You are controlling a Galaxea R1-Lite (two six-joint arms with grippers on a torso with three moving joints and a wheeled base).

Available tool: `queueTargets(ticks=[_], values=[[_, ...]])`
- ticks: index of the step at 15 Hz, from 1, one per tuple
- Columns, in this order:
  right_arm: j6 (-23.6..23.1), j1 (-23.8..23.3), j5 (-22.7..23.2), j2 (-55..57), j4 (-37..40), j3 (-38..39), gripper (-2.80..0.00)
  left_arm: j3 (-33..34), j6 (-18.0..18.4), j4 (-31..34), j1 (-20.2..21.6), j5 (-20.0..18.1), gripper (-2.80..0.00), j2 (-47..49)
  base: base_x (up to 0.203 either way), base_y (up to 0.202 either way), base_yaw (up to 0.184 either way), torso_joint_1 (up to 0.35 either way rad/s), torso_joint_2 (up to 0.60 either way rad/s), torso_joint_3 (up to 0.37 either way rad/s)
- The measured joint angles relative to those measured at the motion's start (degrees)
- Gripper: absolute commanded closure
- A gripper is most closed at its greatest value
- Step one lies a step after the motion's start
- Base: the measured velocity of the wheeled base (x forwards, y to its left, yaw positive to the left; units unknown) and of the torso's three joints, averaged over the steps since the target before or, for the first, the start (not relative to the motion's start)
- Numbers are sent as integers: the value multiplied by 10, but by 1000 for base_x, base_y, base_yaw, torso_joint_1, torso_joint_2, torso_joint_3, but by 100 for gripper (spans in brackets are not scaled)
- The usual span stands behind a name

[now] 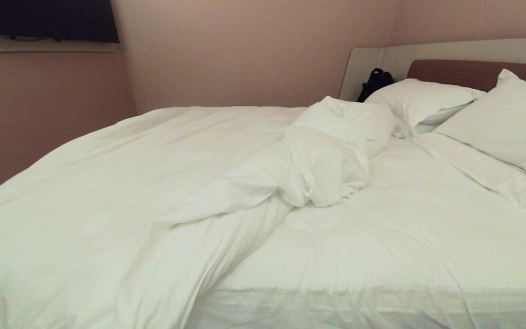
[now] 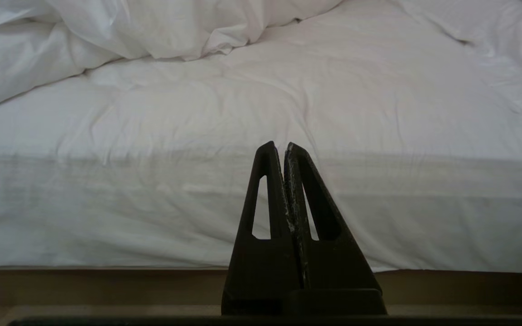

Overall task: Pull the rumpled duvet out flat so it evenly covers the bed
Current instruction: Flatten the corners of the folded blanket

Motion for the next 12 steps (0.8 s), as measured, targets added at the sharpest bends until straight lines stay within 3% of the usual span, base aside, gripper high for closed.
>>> queueTargets(ticks=[3, 7, 8, 12], values=[[0, 0, 0, 0, 0, 0, 0, 58, -53, 0, -5, -60, -280, -73, 0, 0, 0, 0, 0, 0], [0, 0, 0, 0, 0, 0, 0, 144, -155, 1, -34, -76, -280, -194, 0, 0, 0, 0, 0, 0], [0, 0, 0, 0, 0, 0, 0, 172, -171, 1, -49, -77, 0, -228, 0, 0, 0, 0, 0, 0], [0, 0, 0, 0, 0, 0, 0, 307, -206, 10, -125, -77, 0, -381, 0, 0, 0, 0, 0, 0]])
